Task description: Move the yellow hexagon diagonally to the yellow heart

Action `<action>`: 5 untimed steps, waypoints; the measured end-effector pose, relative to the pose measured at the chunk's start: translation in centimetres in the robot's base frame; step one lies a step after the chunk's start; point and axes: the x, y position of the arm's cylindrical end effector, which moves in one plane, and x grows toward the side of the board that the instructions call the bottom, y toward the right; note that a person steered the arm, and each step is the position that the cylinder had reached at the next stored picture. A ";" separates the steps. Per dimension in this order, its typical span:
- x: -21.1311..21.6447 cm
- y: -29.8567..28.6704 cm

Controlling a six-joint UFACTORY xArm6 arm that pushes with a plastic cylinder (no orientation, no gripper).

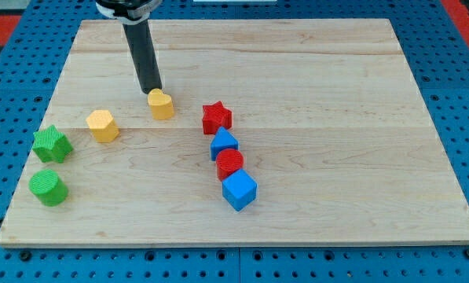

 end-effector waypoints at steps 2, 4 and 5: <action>0.4 -3.3; 2.3 -5.6; 2.3 -9.5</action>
